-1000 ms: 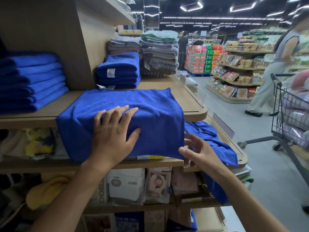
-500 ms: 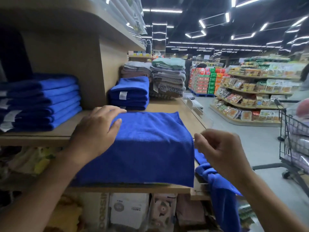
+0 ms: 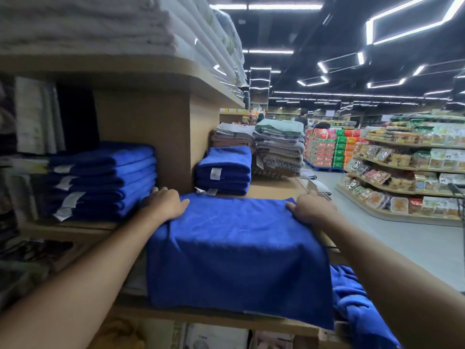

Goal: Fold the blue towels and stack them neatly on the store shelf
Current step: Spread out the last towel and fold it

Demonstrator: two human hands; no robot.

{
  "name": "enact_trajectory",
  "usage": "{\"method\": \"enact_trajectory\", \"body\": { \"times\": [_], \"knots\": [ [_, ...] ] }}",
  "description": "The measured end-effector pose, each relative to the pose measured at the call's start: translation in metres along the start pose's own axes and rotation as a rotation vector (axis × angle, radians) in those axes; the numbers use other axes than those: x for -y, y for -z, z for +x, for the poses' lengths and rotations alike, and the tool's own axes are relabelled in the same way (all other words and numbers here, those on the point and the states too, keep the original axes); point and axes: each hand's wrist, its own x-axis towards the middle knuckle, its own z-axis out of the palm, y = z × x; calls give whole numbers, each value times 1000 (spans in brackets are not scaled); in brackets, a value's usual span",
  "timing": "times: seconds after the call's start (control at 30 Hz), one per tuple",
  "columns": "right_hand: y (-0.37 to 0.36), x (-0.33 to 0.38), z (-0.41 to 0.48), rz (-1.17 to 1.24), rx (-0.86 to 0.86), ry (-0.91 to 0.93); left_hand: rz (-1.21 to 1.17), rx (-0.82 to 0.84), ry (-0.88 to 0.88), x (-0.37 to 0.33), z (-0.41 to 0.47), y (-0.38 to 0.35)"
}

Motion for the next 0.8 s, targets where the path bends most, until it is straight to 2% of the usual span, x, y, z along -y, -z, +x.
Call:
{"method": "enact_trajectory", "body": {
  "times": [0.1, 0.27, 0.37, 0.5, 0.6, 0.8],
  "knots": [
    [8, -2, 4, 230, 4, 54, -322, -59, 25, 0, -1, 5],
    [22, 0, 11, 776, 207, -81, -925, -36, 51, -4, 6, 13],
    [29, -3, 21, 882, 238, -177, -1250, 52, 104, 3, 9, 28],
    [42, -6, 38, 936, 234, -189, -1401, 165, 139, 3, 17, 53],
    [58, -5, 51, 972, 168, -151, -1538, 143, 189, -3, 29, 73],
    [98, 6, 68, 1076, -159, -35, -1722, -125, 117, -27, 50, 117]
  ]
}}
